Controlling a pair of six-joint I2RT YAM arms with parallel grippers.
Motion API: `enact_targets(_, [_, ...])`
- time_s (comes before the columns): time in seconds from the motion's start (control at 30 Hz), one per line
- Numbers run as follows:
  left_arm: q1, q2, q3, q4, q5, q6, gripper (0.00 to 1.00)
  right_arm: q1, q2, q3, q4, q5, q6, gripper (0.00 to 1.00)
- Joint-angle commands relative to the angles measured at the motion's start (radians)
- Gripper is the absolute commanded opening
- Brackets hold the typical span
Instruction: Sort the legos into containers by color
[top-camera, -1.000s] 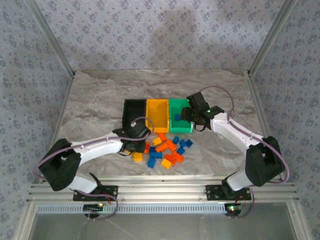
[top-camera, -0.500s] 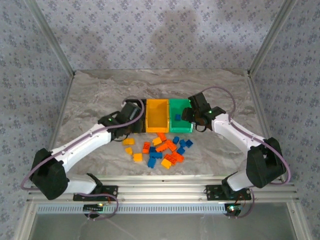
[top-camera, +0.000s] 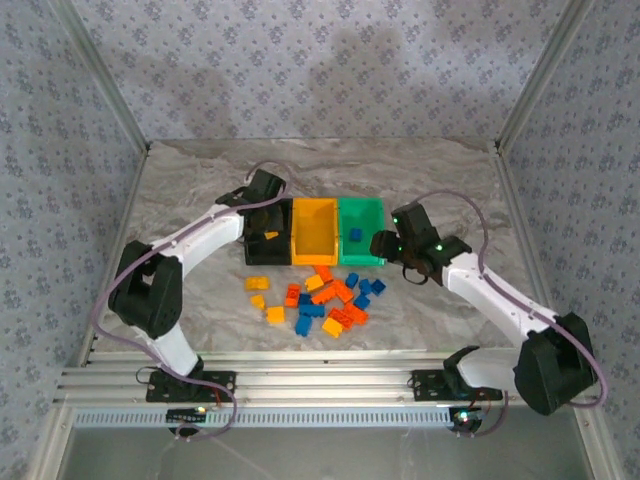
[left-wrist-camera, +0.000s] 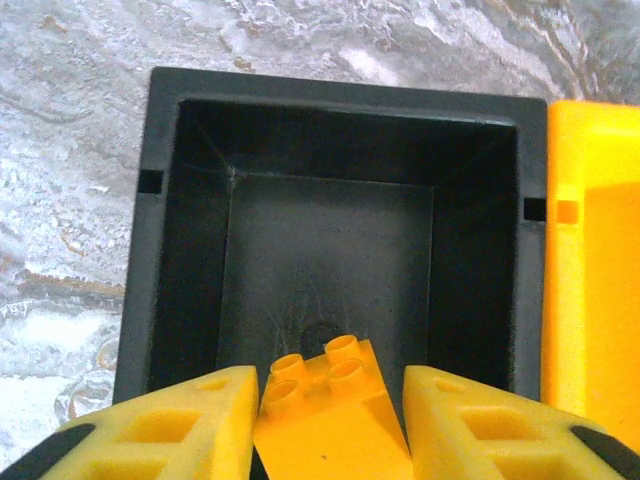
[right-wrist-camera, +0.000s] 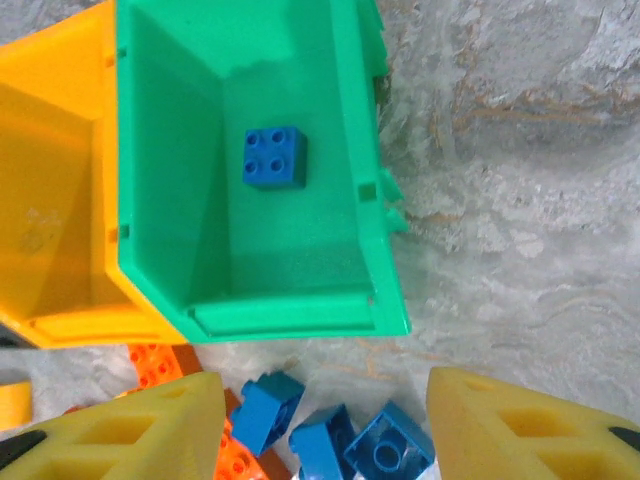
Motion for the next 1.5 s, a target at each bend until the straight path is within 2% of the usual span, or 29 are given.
enact_targets(0.0, [0.004, -0.011, 0.049, 0.005, 0.019, 0.001, 0.55, 0.004, -0.064, -0.050, -0.003, -0.061, -0.007, 0.60])
enact_targets(0.1, [0.001, -0.052, 0.048, 0.012, 0.047, -0.013, 0.67, 0.017, -0.085, -0.080, -0.026, -0.096, -0.004, 0.61])
enact_targets(0.17, [-0.001, -0.098, 0.042, 0.017, 0.076, -0.021, 0.69, 0.042, -0.090, -0.101, -0.036, -0.108, -0.004, 0.61])
enact_targets(0.33, [-0.032, -0.286, -0.016, 0.037, 0.147, -0.053, 0.72, 0.185, -0.073, -0.150, -0.046, -0.098, 0.008, 0.61])
enact_targets(0.47, [-0.092, -0.466, -0.128, 0.055, 0.166, -0.077, 0.77, 0.312, -0.026, -0.181, -0.012, -0.065, 0.021, 0.60])
enact_targets(0.57, [-0.137, -0.574, -0.229, 0.040, 0.161, -0.096, 0.78, 0.381, 0.016, -0.178, 0.031, -0.056, 0.021, 0.55])
enact_targets(0.6, [-0.146, -0.607, -0.269, 0.027, 0.162, -0.109, 0.83, 0.401, 0.034, -0.167, 0.031, -0.045, 0.016, 0.54])
enact_targets(0.73, [-0.149, -0.721, -0.397, -0.007, 0.168, -0.159, 0.85, 0.462, 0.130, -0.099, -0.001, 0.005, -0.013, 0.44])
enact_targets(0.83, [-0.148, -0.795, -0.473, -0.022, 0.161, -0.185, 0.86, 0.482, 0.191, -0.068, -0.009, 0.014, -0.023, 0.39])
enact_targets(0.93, [-0.148, -0.836, -0.509, -0.036, 0.157, -0.197, 0.86, 0.498, 0.233, -0.045, -0.023, 0.025, -0.024, 0.41])
enact_targets(1.03, [-0.147, -0.847, -0.525, -0.046, 0.149, -0.197, 0.87, 0.507, 0.277, -0.024, -0.069, 0.056, -0.018, 0.42])
enact_targets(1.2, [-0.148, -0.841, -0.532, -0.046, 0.140, -0.194, 0.87, 0.507, 0.331, -0.033, -0.116, 0.077, 0.020, 0.35])
enact_targets(1.47, [-0.144, -0.841, -0.529, -0.046, 0.132, -0.192, 0.88, 0.470, 0.266, -0.102, -0.239, 0.142, 0.092, 0.28])
